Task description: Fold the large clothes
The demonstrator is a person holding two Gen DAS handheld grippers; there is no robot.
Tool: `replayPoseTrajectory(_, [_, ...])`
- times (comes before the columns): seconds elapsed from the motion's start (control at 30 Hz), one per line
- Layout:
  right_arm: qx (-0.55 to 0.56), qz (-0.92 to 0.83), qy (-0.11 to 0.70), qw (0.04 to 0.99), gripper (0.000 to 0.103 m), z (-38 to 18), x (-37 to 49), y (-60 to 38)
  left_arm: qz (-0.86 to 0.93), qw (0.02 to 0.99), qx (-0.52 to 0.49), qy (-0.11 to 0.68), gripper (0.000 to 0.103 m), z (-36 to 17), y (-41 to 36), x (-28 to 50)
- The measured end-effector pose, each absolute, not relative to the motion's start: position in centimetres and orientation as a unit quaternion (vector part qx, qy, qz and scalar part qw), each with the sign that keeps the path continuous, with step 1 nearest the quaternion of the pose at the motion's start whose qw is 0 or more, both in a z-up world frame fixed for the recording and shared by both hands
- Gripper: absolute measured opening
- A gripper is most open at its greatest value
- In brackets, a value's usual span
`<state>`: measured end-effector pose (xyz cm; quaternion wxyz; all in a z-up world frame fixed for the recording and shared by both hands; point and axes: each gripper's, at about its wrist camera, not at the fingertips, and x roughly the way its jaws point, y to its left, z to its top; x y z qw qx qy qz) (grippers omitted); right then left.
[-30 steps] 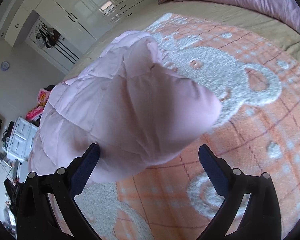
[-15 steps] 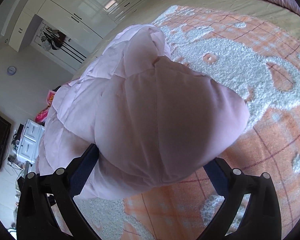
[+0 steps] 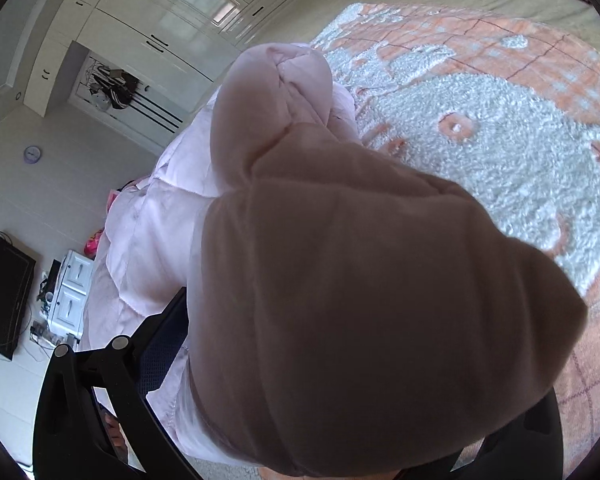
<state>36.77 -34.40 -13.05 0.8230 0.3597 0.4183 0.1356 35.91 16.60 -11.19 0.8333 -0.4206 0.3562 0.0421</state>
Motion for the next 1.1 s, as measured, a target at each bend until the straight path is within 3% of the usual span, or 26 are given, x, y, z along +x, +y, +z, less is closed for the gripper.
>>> replayPoseTrajectory(0.07, [0.358, 0.149, 0.408, 0.827, 0.08, -12.9, 36.7, -34.3, 0.041, 0.838, -0.415, 0.352, 0.093, -11.1, 16.5, 36.0])
replayPoseTrajectory(0.17, [0.344, 0.161, 0.392, 0.838, 0.06, -12.2, 36.6, -33.7, 0.04, 0.854, -0.39, 0.343, 0.077, -10.3, 16.2, 36.4])
replayPoseTrajectory(0.23, [0.316, 0.163, 0.38, 0.854, 0.051, -11.2, 36.3, -33.0, 0.043, 0.867, -0.363, 0.338, 0.061, -9.4, 15.5, 36.3])
replayPoseTrajectory(0.27, [0.307, 0.163, 0.378, 0.858, 0.048, -11.0, 36.3, -32.8, 0.047, 0.875, -0.344, 0.338, 0.059, -8.8, 15.0, 36.3])
replayPoseTrajectory(0.53, [0.216, 0.149, 0.354, 0.898, 0.037, -8.8, 35.7, -30.5, 0.058, 0.91, -0.248, 0.328, 0.035, -6.1, 12.7, 36.1])
replayPoseTrajectory(1.1, [0.132, 0.184, 0.286, 0.931, 0.03, -1.3, 29.1, -28.7, 0.048, 0.934, -0.179, 0.304, 0.029, 0.1, 10.7, 32.0])
